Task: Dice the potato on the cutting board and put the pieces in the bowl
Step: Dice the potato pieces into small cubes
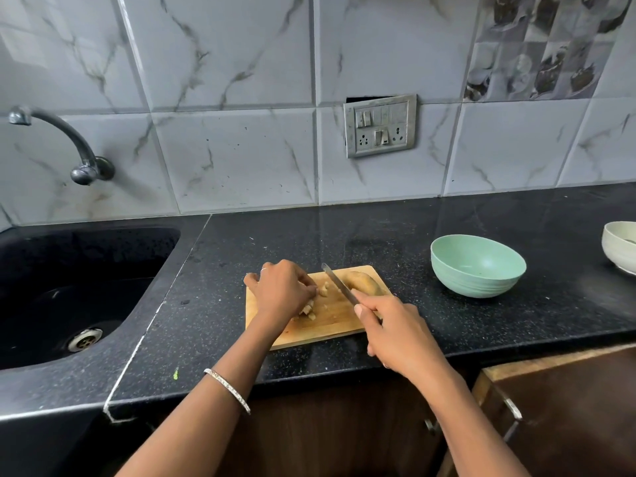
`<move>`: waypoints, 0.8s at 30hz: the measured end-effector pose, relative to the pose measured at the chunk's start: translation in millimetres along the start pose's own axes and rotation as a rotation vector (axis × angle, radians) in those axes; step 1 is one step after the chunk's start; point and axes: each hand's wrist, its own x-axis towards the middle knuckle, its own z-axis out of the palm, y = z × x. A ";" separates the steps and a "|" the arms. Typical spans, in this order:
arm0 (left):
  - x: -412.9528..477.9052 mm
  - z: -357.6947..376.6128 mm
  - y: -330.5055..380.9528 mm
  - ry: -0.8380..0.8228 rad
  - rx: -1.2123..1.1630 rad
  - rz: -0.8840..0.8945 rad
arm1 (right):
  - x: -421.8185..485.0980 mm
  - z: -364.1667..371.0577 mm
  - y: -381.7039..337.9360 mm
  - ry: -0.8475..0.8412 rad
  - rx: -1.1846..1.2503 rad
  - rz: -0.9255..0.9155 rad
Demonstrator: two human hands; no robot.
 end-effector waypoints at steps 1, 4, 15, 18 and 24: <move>0.4 -1.8 -1.2 0.008 -0.001 0.001 | 2.2 1.0 -0.7 0.013 -0.011 0.009; -0.7 -7.6 -6.1 0.021 -0.013 -0.004 | 5.6 6.7 -3.1 -0.001 -0.028 0.034; 0.7 -22.7 -17.3 -0.155 0.004 0.320 | -4.1 15.8 -11.3 -0.117 0.137 -0.064; 1.9 -25.6 -16.6 -0.268 0.018 0.470 | -5.6 11.0 -13.6 -0.130 0.116 -0.089; 8.6 -24.3 -22.8 -0.213 0.212 0.428 | -7.6 -5.0 -7.9 -0.184 0.121 -0.093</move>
